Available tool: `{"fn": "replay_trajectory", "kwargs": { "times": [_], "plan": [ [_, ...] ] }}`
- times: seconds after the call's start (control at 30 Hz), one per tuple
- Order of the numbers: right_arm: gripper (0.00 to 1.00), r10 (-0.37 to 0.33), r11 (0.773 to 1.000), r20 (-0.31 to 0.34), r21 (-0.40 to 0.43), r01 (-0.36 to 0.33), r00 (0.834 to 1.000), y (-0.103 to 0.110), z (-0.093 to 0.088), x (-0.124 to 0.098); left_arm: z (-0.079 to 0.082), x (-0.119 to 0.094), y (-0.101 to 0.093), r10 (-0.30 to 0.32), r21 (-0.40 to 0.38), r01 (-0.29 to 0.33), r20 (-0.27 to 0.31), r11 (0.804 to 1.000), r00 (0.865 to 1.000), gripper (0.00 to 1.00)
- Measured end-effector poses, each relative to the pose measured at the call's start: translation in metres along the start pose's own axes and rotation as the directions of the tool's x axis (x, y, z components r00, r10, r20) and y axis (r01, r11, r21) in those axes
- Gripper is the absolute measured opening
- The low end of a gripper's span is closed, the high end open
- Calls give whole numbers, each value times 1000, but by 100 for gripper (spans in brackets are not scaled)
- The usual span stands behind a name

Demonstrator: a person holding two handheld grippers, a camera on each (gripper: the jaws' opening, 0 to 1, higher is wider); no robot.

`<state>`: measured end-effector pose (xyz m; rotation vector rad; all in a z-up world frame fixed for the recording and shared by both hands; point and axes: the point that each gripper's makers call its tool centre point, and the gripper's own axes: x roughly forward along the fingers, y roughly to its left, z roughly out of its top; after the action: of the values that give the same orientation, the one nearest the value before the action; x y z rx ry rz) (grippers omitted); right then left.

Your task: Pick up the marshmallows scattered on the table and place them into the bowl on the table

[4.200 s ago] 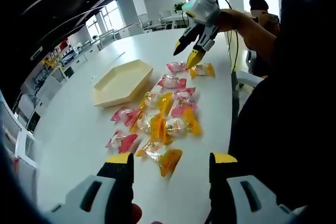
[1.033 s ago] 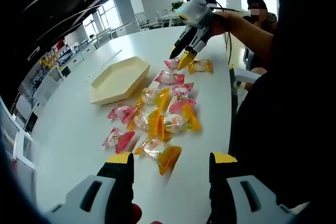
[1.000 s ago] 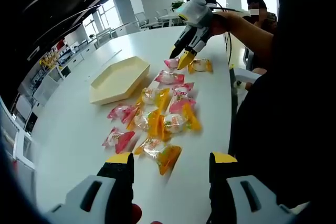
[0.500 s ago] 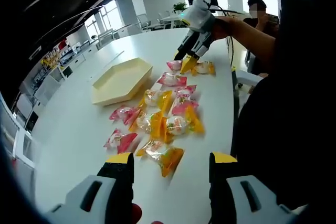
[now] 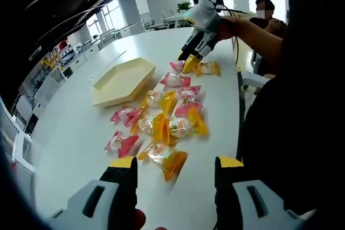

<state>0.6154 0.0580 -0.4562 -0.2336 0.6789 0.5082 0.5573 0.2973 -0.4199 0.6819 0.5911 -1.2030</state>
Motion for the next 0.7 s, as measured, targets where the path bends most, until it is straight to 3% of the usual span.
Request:
{"fn": "replay_trajectory", "kwargs": {
  "times": [0.7],
  "plan": [
    [23, -5, 1000, 17, -4, 5, 1000, 2, 3, 2, 0, -4, 6, 15, -2, -15, 19, 1000, 1000, 58]
  ]
}}
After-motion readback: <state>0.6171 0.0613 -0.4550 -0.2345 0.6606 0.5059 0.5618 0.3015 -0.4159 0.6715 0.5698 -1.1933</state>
